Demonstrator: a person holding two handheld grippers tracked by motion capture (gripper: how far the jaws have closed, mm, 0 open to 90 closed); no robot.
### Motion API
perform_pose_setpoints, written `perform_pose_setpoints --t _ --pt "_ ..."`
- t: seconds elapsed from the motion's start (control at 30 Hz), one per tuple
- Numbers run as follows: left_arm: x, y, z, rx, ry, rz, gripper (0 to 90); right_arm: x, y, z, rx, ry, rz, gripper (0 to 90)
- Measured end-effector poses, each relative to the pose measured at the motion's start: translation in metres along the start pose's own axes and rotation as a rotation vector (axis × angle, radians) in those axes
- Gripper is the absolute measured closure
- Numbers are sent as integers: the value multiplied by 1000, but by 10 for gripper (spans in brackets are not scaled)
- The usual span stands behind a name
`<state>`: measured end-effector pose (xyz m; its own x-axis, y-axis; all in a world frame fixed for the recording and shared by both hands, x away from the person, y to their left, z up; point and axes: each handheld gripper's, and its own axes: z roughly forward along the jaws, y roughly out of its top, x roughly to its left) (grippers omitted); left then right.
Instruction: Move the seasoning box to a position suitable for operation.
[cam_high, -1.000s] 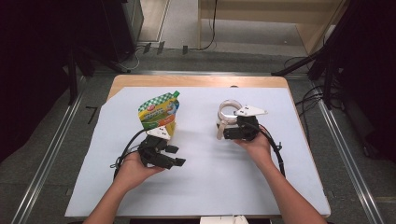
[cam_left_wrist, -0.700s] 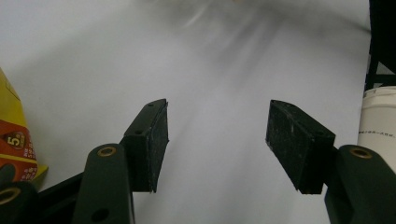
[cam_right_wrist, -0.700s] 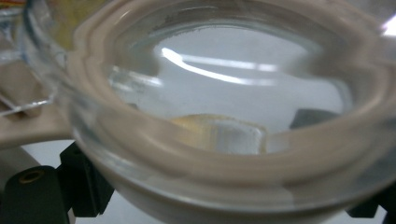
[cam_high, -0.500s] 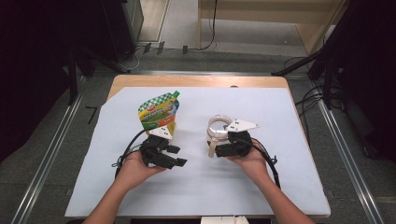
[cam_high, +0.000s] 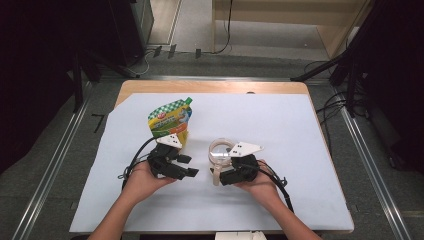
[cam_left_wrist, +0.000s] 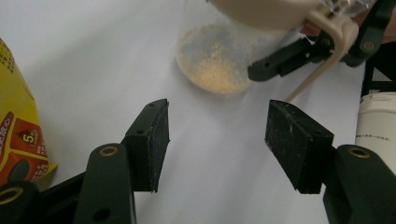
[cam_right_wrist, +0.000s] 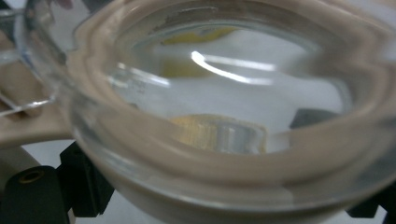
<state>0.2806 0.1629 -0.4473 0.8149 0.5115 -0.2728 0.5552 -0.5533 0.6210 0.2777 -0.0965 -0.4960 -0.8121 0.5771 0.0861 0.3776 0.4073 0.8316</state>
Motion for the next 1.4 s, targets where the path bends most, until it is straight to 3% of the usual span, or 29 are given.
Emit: perform_pose_setpoints --t 0.17,0.43,0.67,0.9,1.07,1.4 --pt "-2 0 1 -5 -3 9 407 8 -5 5 33 5 -29 123" --pt "-5 1 4 5 -10 23 409 9 -13 5 27 0 -46 121" --pt "-6 2 4 -2 -14 26 410 8 -12 2 55 14 -3 105" --pt "-7 2 4 2 -14 28 410 3 -17 -13 91 47 20 134" --pt "-8 2 4 0 -14 31 418 -3 -22 -32 121 44 24 176" --pt "-12 3 8 12 -20 45 447 -16 -16 -66 98 24 19 295"
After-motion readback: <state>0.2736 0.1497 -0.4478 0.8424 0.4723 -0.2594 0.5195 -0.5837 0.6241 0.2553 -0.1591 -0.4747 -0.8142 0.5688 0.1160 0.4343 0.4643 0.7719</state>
